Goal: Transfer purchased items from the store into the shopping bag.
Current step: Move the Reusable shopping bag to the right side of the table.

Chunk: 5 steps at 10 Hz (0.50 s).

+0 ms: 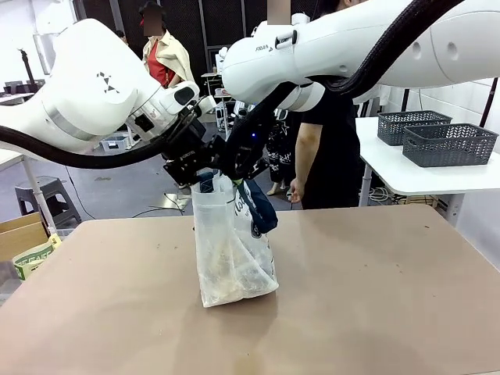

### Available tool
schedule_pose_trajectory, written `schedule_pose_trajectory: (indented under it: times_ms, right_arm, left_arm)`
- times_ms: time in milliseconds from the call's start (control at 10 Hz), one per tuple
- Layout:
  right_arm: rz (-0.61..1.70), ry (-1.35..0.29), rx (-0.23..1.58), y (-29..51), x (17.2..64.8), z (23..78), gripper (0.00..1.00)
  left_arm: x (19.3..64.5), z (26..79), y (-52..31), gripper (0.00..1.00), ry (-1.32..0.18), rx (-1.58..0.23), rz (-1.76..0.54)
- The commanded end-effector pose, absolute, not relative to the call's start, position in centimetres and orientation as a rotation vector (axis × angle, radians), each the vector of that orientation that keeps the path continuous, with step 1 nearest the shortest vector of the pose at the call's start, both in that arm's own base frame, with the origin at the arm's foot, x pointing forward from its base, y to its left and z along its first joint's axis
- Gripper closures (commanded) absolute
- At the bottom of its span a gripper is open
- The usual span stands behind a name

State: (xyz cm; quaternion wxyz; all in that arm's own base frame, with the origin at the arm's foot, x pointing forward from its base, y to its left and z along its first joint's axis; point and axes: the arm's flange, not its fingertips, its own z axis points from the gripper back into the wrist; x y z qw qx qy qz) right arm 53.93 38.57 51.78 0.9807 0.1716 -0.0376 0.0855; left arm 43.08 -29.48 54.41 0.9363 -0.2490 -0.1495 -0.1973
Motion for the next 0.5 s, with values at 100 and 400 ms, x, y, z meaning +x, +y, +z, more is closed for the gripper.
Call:
schedule_pose_trajectory:
  times_ms: [100,400]
  right_arm:
    - [0.161,-0.088,0.362,39.20,54.19,52.11,1.00]
    - [0.163,-0.087,0.364,39.26,53.89,52.22,1.00]
  left_arm:
    - [42.94,52.93,-29.94,0.00,-0.317,-0.392,-0.405]
    - [43.16,52.68,-30.13,0.55,-0.327,-0.366,-0.388]
